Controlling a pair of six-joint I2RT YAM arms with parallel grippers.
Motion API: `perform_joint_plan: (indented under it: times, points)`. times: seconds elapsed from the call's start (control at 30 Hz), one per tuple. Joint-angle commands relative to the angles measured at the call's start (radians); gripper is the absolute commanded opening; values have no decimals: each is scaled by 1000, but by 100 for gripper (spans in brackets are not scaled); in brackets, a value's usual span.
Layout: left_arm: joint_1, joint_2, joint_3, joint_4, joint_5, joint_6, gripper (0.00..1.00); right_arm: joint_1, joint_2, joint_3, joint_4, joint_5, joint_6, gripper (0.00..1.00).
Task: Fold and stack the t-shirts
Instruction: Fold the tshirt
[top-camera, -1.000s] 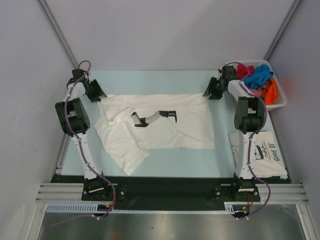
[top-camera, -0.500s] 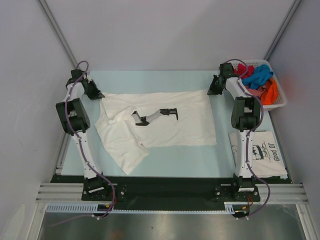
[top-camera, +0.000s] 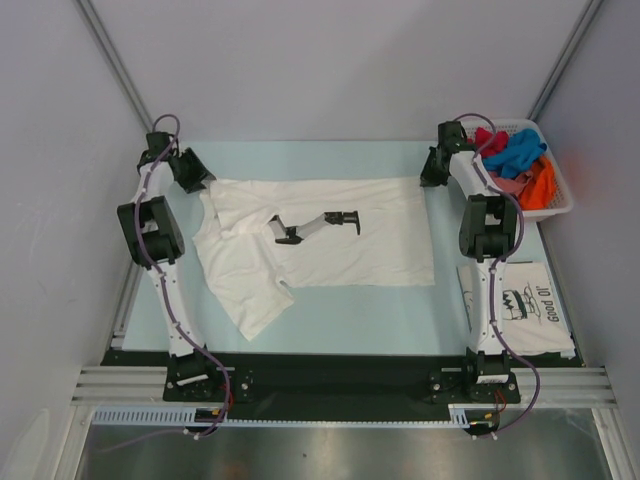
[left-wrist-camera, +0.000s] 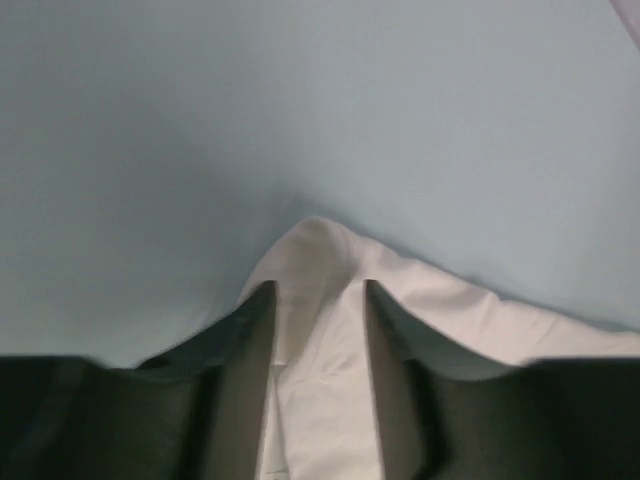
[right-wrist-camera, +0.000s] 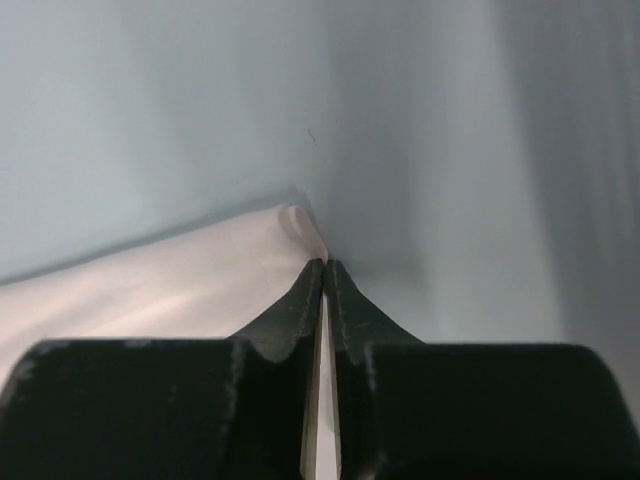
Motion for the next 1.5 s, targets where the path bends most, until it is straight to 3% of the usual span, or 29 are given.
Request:
perform_joint_plan:
  times: [0.0, 0.07, 0.1, 0.17, 0.2, 0.3, 0.4, 0.53, 0.67, 0.83, 1.0, 1.23, 1.33, 1.47]
  points:
    - [-4, -48, 45, -36, -90, 24, 56, -22, 32, 88, -77, 75, -43, 10]
    - [-5, -140, -29, -52, -163, 29, 63, -22, 6, 79, -94, 87, -37, 26]
    - [-8, -183, -62, -52, -192, 31, 74, -18, -11, 74, -105, 105, -29, 31]
    - [-9, -296, -157, -64, -256, 32, 83, -9, -56, 74, -151, 131, -22, 43]
    - [-11, -335, -192, -76, -278, 28, 83, 4, -74, 68, -169, 188, -16, 51]
    - [-17, -508, -390, -87, -313, -5, 81, 21, -151, 45, -238, 284, 17, 60]
    - [-21, -683, -621, -75, -313, -35, 79, 18, -278, -67, -260, 320, 73, 61]
    - [-21, -846, -909, -73, -284, -75, 72, 23, -457, -338, -228, 268, 113, 62]
    - [-20, -924, -1057, -107, -235, -124, 65, 69, -606, -550, -202, 172, 106, 62]
    - [-18, -996, -1217, -119, -236, -210, 64, 68, -780, -822, -151, 87, 72, 61]
    - [-12, -998, -1252, -136, -276, -233, 65, 26, -859, -1018, -108, 1, 46, 59]
    - [3, -990, -1257, -152, -299, -210, 61, -2, -903, -1118, -100, -53, 58, 58]
    - [17, -979, -1257, -142, -302, -195, 54, -5, -925, -1153, -90, -72, 69, 58]
    - [37, -959, -1249, -139, -289, -173, 33, -8, -942, -1190, -90, -83, 83, 59]
